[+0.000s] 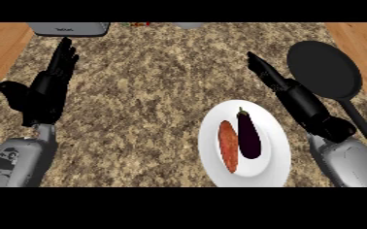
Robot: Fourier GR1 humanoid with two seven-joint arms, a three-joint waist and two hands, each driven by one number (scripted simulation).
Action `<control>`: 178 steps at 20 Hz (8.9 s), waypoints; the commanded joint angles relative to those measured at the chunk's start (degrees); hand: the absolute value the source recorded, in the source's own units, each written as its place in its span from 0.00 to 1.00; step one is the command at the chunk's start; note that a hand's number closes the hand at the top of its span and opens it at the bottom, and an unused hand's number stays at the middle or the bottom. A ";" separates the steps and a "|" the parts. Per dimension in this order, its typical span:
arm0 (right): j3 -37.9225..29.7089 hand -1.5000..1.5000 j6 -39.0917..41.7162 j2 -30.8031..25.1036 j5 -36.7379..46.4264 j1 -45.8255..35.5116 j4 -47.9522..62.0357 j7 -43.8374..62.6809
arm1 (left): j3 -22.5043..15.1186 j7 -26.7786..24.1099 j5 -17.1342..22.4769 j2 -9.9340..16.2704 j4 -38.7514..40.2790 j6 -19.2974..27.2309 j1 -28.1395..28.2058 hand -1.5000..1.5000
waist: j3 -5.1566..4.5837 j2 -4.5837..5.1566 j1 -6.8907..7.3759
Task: Pick the eggplant from the plate and place it in the pan
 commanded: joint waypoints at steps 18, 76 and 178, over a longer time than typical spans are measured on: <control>-14.39 0.00 18.83 -13.13 4.90 0.66 23.07 -21.40 | -8.16 -13.86 0.23 -11.24 -0.40 -6.20 9.54 0.50 | 0.62 2.35 -0.39; 5.17 1.00 19.64 10.55 67.04 -11.08 37.83 -11.95 | -4.68 -14.28 -6.61 -17.95 -0.33 -9.80 12.04 0.50 | 0.61 2.34 -0.34; -68.28 0.00 6.09 -15.10 31.79 -16.52 79.79 -35.78 | -5.94 -15.75 -8.00 -18.83 -4.16 -12.20 17.01 0.50 | 0.94 3.13 1.57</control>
